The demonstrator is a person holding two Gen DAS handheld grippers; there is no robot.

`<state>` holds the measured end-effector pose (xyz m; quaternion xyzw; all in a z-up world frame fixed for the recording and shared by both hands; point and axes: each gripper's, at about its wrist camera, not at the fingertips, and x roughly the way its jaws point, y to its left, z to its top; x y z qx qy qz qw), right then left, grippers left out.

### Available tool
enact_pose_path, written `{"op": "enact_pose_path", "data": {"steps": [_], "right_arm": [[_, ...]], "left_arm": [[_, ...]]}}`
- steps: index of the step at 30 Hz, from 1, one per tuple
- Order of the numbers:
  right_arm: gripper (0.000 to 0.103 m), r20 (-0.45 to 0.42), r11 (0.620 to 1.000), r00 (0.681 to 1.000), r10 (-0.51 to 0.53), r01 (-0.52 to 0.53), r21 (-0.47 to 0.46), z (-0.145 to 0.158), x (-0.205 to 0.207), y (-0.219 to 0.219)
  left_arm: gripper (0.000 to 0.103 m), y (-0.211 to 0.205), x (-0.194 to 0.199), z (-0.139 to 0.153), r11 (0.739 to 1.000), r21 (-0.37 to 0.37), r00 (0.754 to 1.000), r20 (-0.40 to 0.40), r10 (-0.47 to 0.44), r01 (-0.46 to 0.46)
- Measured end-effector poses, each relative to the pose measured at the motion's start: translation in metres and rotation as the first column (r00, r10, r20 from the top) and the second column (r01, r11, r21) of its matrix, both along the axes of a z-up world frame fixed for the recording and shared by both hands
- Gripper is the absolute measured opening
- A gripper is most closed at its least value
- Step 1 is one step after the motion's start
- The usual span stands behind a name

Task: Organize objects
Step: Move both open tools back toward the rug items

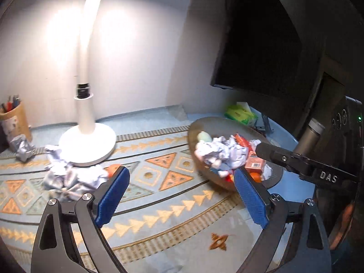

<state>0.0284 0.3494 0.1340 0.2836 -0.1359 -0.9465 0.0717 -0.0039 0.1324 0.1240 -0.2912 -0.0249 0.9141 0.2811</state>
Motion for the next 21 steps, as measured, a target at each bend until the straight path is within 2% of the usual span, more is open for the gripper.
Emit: {"op": "enact_pose_path", "data": {"steps": [3,5,8,10,13,16,21], "right_arm": [[0.066,-0.003,0.995,0.997,0.078,-0.078,0.063,-0.005,-0.001,-0.047],[0.066,0.018,0.990,0.992,0.125,-0.126,0.068,-0.014,-0.005,-0.072],[0.066,0.066,0.983,0.982,0.177,-0.180,0.047,-0.034,-0.016,-0.099],[0.066,0.102,0.979,0.978,0.184,-0.191,0.069,-0.051,-0.025,-0.113],[0.066,0.166,0.977,0.970,0.178,-0.194,0.086,-0.081,-0.037,-0.126],[0.066,0.191,0.977,0.967,0.168,-0.189,0.097,-0.099,-0.043,-0.128],[0.066,0.208,0.977,0.968,0.144,-0.172,0.124,-0.108,-0.050,-0.130]], "left_arm": [[0.096,-0.051,0.005,-0.008,0.991,0.002,0.991,0.011,0.131,-0.131],[0.096,-0.083,0.003,-0.018,0.980,0.005,0.979,0.048,0.201,-0.201],[0.096,-0.124,-0.002,-0.040,0.949,-0.038,0.946,0.080,0.314,-0.312],[0.096,-0.145,-0.006,-0.057,0.927,-0.072,0.922,0.101,0.373,-0.367],[0.096,-0.169,-0.012,-0.082,0.907,-0.074,0.893,0.158,0.422,-0.415],[0.096,-0.177,-0.017,-0.096,0.892,-0.085,0.873,0.180,0.453,-0.445],[0.096,-0.180,-0.019,-0.099,0.894,-0.066,0.870,0.207,0.446,-0.443]]}}
